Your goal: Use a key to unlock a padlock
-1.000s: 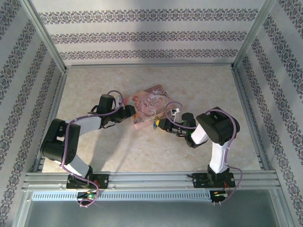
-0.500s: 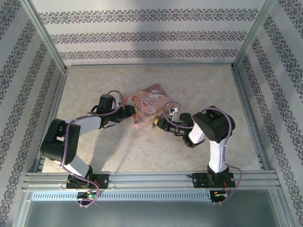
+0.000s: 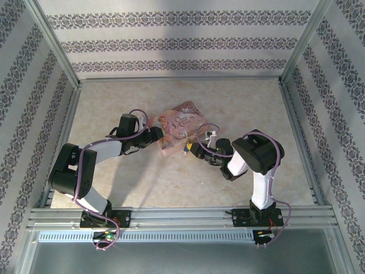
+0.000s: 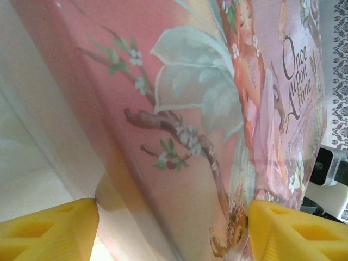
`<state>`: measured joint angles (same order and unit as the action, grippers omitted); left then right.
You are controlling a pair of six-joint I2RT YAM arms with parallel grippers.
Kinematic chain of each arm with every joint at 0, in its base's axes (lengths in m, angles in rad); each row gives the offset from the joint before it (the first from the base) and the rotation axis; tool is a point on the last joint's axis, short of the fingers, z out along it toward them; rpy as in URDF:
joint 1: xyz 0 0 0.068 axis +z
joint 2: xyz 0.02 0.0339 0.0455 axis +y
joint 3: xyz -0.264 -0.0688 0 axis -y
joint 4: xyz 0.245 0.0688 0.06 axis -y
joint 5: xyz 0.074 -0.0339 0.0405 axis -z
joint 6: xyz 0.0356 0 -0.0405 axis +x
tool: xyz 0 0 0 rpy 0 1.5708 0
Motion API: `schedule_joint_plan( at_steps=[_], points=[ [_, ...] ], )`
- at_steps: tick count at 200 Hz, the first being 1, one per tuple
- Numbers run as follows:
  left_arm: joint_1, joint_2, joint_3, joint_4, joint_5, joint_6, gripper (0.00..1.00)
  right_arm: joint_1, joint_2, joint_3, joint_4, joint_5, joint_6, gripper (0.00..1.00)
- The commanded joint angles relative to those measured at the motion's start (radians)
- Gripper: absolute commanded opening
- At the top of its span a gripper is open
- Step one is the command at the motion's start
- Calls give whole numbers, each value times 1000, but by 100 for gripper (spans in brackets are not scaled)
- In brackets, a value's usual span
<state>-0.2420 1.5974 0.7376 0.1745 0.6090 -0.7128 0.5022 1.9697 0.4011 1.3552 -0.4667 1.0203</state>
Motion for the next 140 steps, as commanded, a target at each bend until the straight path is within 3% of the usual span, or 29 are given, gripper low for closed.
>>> schedule_joint_plan(
  at_steps=[1,82,140],
  points=[
    [-3,-2,-38,-41,-36,2,71,15,-25,-12,28,87,73,0],
    [-15,-13,-75,-27,-47,-4,71,64,-30,-22,23,303,311,0],
    [-20,-11,-82,-27,-58,-2,71,76,-121,-18,-108,412,351,0]
  ],
)
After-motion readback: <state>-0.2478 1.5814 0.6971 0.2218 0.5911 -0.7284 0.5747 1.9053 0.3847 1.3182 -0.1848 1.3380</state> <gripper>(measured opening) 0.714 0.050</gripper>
